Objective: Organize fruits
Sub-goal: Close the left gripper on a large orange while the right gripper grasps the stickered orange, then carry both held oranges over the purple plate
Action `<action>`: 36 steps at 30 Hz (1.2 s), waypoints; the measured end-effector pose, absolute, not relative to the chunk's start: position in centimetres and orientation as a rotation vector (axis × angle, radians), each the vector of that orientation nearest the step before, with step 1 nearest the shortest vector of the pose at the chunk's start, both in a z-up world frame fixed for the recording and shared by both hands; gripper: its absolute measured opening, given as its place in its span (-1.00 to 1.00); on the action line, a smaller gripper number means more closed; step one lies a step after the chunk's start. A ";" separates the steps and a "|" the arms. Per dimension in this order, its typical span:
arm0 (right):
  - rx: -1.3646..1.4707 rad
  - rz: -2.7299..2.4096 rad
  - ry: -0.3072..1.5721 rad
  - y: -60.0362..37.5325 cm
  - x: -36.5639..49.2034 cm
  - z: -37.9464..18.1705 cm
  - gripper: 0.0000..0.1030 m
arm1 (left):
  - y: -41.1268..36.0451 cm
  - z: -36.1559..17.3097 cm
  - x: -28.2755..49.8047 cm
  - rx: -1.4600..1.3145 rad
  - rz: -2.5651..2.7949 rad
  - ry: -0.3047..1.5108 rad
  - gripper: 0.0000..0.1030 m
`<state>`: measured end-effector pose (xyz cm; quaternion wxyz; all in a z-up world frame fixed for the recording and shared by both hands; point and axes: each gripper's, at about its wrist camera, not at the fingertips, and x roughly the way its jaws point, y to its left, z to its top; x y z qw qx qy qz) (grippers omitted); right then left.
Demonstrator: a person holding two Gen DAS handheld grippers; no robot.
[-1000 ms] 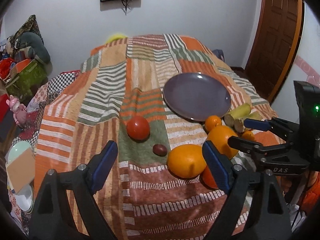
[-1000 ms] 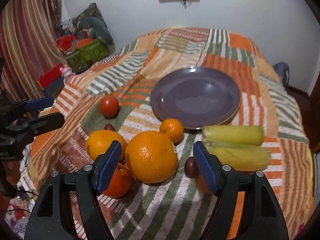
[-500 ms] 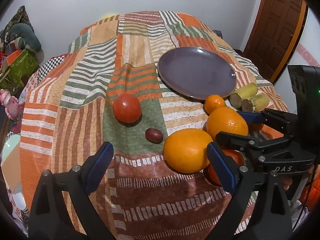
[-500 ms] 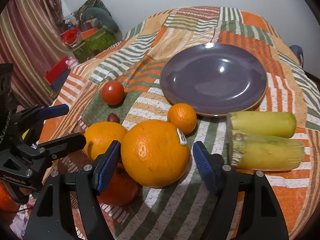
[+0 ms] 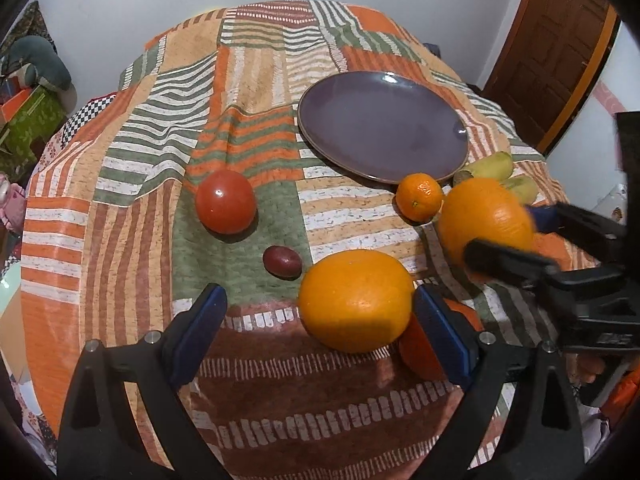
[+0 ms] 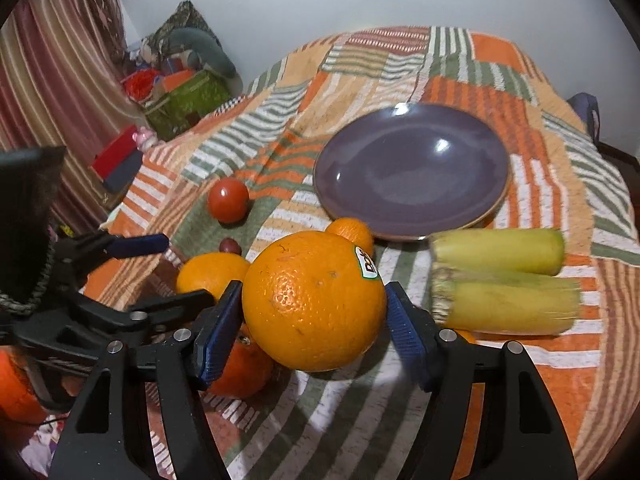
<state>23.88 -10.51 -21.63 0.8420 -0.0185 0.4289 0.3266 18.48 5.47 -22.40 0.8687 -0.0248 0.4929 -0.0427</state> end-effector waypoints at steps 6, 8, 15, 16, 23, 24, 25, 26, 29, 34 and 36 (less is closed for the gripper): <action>-0.037 0.671 0.865 -11.8 23.4 -20.6 0.30 | 4.7 -22.8 19.4 -0.069 -0.077 1.054 0.84; -0.037 0.662 0.860 -12.3 23.3 -20.6 0.30 | 4.7 -23.1 19.8 -0.093 -0.076 1.071 0.70; -0.009 0.646 0.867 -13.4 23.5 -20.8 0.30 | 4.4 -23.4 20.1 -0.144 -0.110 1.101 0.30; -0.005 0.643 0.867 -13.6 23.5 -20.7 0.30 | 4.2 -23.3 20.0 -0.133 -0.107 1.100 0.30; 0.004 0.624 0.845 -14.4 23.4 -20.2 0.30 | 3.9 -22.4 19.6 -0.105 -0.089 1.087 0.28; 0.004 0.622 0.840 -14.5 23.3 -20.1 0.30 | 3.8 -22.1 19.5 -0.103 -0.090 1.080 0.28; 0.005 0.617 0.833 -14.7 23.3 -19.9 0.30 | 3.8 -21.6 19.4 -0.103 -0.093 1.069 0.28; 0.005 0.614 0.829 -14.8 23.3 -19.8 0.30 | 3.8 -21.3 19.3 -0.103 -0.096 1.060 0.28; 0.005 0.601 0.810 -15.1 23.4 -19.2 0.30 | 3.5 -19.5 19.1 -0.090 -0.102 1.013 0.28; -0.004 0.583 0.760 -15.4 24.0 -17.8 0.30 | 3.0 -16.7 19.5 -0.070 -0.106 0.934 0.28; -0.003 0.574 0.729 -15.5 24.4 -16.9 0.30 | 2.9 -15.7 19.9 -0.066 -0.105 0.905 0.28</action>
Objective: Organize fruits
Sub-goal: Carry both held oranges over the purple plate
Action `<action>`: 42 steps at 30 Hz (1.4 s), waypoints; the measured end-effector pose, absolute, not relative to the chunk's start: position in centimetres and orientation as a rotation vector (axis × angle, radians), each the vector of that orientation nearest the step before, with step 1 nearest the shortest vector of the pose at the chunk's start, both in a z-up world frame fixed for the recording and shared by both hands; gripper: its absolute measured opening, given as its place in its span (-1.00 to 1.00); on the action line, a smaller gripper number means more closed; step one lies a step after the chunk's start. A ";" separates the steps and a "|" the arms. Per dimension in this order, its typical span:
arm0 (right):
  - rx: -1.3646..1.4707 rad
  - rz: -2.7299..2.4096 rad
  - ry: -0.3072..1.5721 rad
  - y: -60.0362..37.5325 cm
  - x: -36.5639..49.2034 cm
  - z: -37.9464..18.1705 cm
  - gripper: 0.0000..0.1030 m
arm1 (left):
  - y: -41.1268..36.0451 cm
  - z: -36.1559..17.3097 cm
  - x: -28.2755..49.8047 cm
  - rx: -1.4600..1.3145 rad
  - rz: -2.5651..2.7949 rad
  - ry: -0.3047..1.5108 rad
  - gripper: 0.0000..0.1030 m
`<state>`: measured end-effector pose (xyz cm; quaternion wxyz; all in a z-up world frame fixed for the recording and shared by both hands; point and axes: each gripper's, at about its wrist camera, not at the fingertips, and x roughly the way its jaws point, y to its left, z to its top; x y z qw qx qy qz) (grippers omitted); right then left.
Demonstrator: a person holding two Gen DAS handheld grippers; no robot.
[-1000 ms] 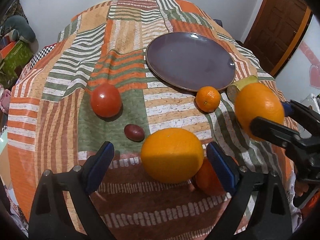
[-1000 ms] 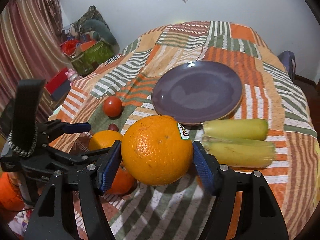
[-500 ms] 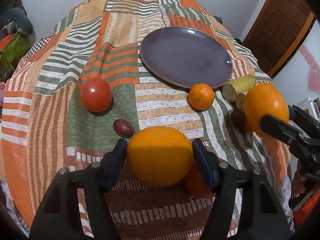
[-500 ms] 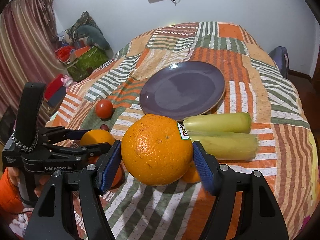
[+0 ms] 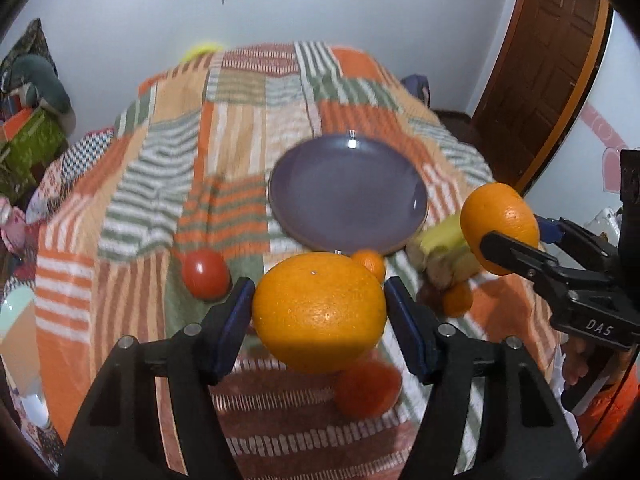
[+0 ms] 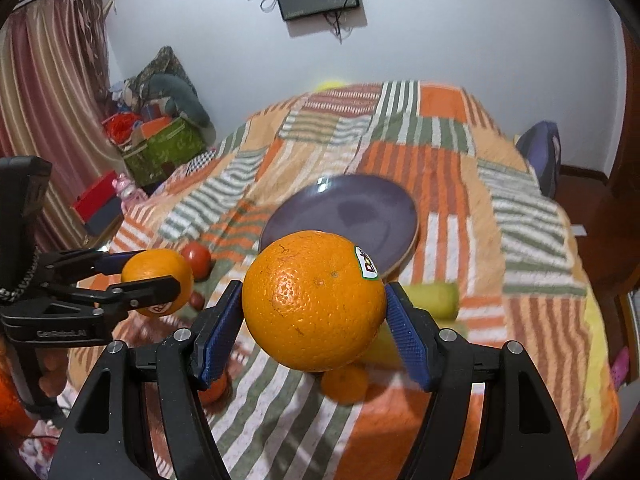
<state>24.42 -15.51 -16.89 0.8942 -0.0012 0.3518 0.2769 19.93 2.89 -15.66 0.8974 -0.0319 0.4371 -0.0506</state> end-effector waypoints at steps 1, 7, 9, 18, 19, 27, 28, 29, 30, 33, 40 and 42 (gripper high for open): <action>-0.002 0.572 0.720 -15.5 24.6 -16.6 0.30 | 2.8 -15.1 20.3 -0.066 -0.104 0.892 0.28; -0.014 0.549 0.650 -15.7 26.0 -14.9 0.30 | 2.8 -12.7 22.3 -0.066 -0.094 0.816 0.28; -0.015 0.541 0.637 -15.7 26.5 -14.6 0.30 | 2.6 -12.0 22.8 -0.063 -0.097 0.794 0.28; -0.020 0.508 0.599 -15.5 29.7 -14.4 0.30 | 2.8 -10.7 26.2 -0.044 -0.084 0.727 0.28; -0.023 0.506 0.597 -15.4 30.0 -14.4 0.30 | 2.9 -10.7 26.8 -0.043 -0.081 0.726 0.28; -0.063 0.502 0.615 -14.5 32.7 -15.7 0.30 | 3.1 -12.4 31.2 -0.036 -0.081 0.756 0.28; -0.066 0.502 0.621 -14.4 33.0 -16.0 0.30 | 3.1 -12.8 31.8 -0.030 -0.080 0.762 0.28; -0.067 0.502 0.627 -14.3 33.4 -16.4 0.30 | 3.0 -13.2 32.3 -0.024 -0.079 0.770 0.28; -0.065 0.502 0.634 -14.3 33.7 -16.6 0.30 | 2.9 -13.5 32.7 -0.021 -0.079 0.776 0.28; -0.068 0.498 0.656 -14.1 34.8 -17.5 0.30 | 2.8 -14.7 34.0 -0.020 -0.083 0.801 0.28; -0.112 0.508 0.691 -13.4 37.0 -18.8 0.30 | 2.5 -17.1 36.8 -0.004 -0.087 0.848 0.28; -0.130 0.515 0.703 -13.1 37.4 -19.1 0.30 | 2.4 -17.7 37.5 0.004 -0.089 0.860 0.28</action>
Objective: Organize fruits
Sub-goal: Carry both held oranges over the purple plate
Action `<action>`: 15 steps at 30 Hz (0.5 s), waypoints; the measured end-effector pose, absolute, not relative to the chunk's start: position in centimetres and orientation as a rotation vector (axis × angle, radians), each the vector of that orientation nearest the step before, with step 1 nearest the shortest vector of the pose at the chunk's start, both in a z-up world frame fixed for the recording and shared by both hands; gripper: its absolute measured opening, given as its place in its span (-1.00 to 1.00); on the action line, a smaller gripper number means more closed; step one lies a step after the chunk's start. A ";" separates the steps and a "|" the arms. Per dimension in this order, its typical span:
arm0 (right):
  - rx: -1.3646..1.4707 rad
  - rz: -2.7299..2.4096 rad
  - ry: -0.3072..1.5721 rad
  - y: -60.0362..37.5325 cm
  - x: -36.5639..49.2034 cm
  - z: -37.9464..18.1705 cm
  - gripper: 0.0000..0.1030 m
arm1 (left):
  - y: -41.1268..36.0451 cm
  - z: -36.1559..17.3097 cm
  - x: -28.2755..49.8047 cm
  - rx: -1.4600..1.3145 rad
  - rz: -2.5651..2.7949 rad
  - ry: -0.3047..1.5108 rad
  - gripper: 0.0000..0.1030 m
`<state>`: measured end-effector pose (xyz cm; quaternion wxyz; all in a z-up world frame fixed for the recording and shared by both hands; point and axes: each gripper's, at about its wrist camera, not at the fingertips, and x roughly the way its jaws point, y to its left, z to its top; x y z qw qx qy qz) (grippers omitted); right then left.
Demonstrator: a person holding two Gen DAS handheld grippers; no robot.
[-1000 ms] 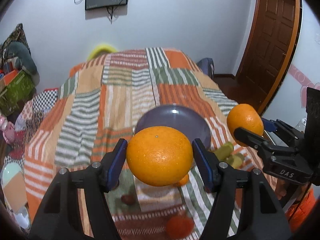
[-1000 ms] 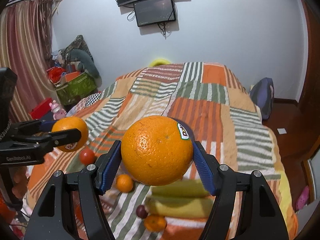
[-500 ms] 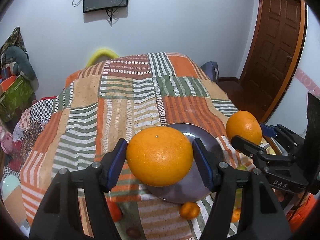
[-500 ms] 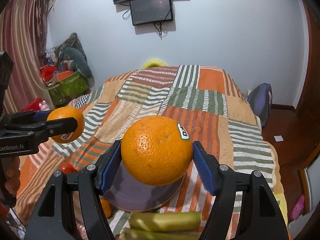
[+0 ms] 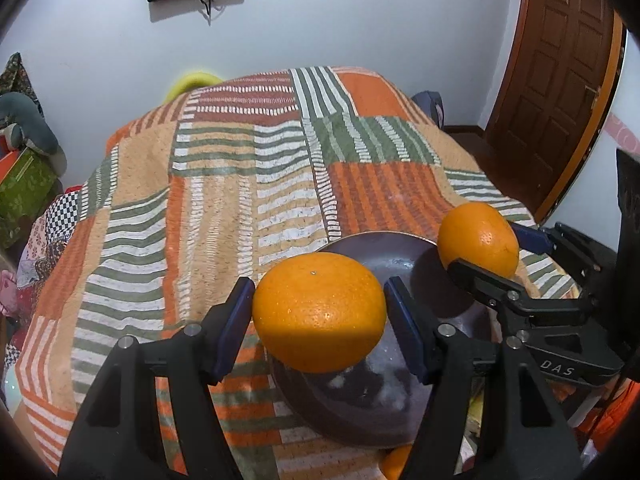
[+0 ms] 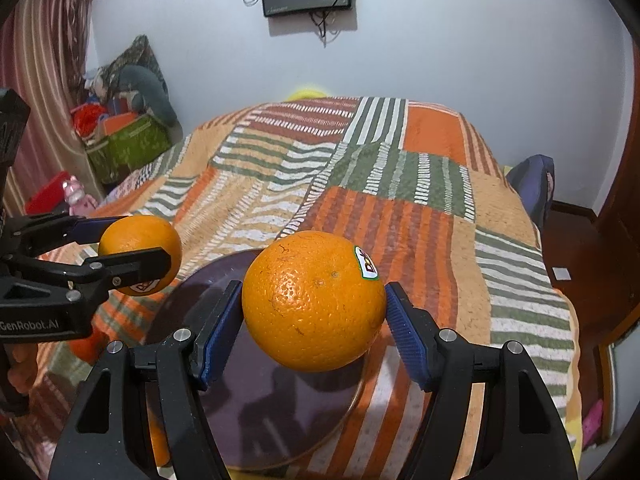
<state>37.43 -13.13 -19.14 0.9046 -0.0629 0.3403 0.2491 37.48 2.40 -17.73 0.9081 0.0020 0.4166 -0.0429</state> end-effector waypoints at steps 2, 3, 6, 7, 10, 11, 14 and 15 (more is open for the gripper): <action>-0.148 0.521 0.716 -12.9 37.9 -19.5 0.30 | 2.2 -18.4 38.3 0.012 -0.091 0.875 0.28; -0.154 0.524 0.723 -12.8 38.2 -19.7 0.30 | 2.2 -18.6 38.6 0.012 -0.092 0.890 0.28; -0.169 0.536 0.753 -12.4 39.1 -20.2 0.30 | 2.1 -19.4 39.5 0.014 -0.095 0.912 0.28; -0.168 0.544 0.765 -12.3 39.3 -20.3 0.30 | 2.0 -19.7 39.8 0.019 -0.094 0.918 0.28; -0.167 0.561 0.796 -12.3 39.7 -20.6 0.30 | 2.0 -20.3 40.6 0.025 -0.089 0.935 0.28; -0.167 0.566 0.807 -12.2 39.9 -20.7 0.30 | 2.1 -20.5 40.8 0.022 -0.091 0.943 0.28; -0.188 0.579 0.837 -11.7 40.1 -21.1 0.30 | 2.2 -21.3 41.5 0.017 -0.094 0.973 0.28; -0.193 0.580 0.844 -11.6 40.3 -21.3 0.30 | 2.2 -21.5 41.7 0.021 -0.094 0.980 0.28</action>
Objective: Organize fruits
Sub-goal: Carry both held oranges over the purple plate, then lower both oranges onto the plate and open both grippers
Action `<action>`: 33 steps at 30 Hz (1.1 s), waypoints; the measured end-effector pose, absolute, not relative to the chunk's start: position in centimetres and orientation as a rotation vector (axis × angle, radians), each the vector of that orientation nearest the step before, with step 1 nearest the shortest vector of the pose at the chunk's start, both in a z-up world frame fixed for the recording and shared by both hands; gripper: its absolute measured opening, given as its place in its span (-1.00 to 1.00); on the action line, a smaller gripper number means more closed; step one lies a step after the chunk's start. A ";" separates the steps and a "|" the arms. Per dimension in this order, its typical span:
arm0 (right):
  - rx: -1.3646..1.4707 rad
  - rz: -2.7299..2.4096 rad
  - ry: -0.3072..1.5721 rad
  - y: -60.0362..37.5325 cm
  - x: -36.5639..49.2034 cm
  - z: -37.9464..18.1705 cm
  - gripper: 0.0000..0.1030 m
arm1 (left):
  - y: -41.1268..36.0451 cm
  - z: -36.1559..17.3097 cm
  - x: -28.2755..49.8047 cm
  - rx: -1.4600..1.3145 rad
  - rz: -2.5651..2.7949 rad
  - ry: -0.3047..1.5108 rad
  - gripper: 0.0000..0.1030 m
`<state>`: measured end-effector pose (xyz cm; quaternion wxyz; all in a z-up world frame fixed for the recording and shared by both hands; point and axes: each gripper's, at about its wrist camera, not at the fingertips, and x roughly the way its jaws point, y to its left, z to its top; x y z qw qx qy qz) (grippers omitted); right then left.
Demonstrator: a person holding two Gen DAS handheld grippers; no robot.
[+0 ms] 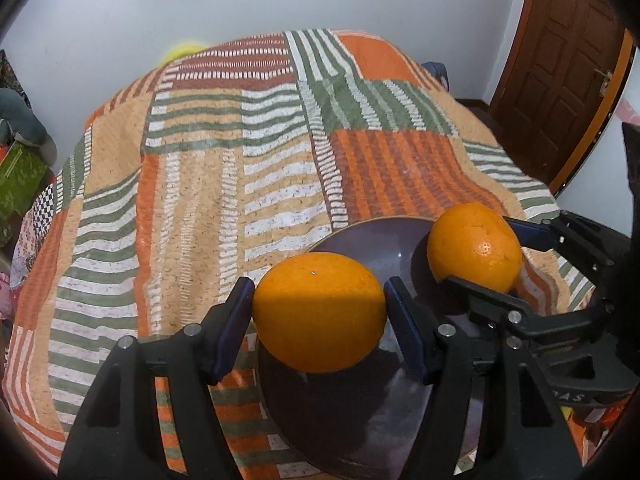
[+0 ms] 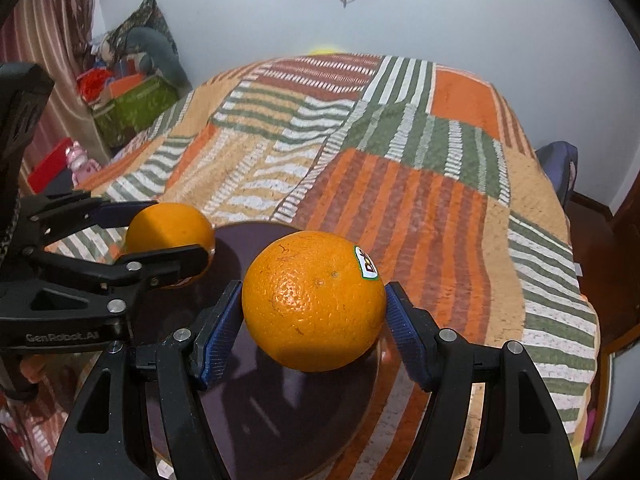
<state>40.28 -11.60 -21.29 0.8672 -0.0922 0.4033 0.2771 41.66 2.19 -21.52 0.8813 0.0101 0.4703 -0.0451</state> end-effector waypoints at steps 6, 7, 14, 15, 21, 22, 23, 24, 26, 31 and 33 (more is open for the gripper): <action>-0.235 0.567 0.856 -11.1 40.3 -21.7 0.31 | 2.1 -22.9 42.2 0.039 -0.087 1.028 0.28; -0.231 0.568 0.858 -11.2 40.4 -21.8 0.31 | 2.1 -22.9 42.2 0.039 -0.087 1.029 0.28; -0.235 0.565 0.862 -11.2 40.5 -21.9 0.35 | 2.4 -23.3 42.5 0.025 -0.059 1.079 0.47; -0.236 0.557 0.860 -11.2 40.5 -21.9 0.44 | 2.6 -23.3 42.4 0.015 -0.061 1.085 0.47; -0.213 0.555 0.784 -11.6 39.5 -20.2 0.77 | 2.4 -21.6 41.1 0.051 -0.031 1.031 0.60; -0.214 0.552 0.775 -11.7 39.3 -19.9 0.77 | 2.3 -21.1 40.8 0.055 -0.032 1.024 0.62; -0.214 0.548 0.767 -11.8 39.1 -19.6 0.77 | 2.3 -20.7 40.5 0.057 -0.035 1.017 0.63; -0.213 0.545 0.758 -11.9 38.8 -19.2 0.77 | 2.2 -20.1 40.0 0.057 -0.039 1.008 0.63; -0.210 0.543 0.740 -12.4 38.0 -18.3 0.77 | 2.1 -19.3 39.3 0.058 -0.043 0.996 0.63; -0.200 0.528 0.697 -13.9 35.8 -16.5 0.77 | 1.7 -17.5 36.7 0.058 -0.060 0.976 0.63; -0.195 0.515 0.682 -15.0 34.6 -15.8 0.78 | 1.4 -16.9 35.6 0.064 -0.068 0.972 0.64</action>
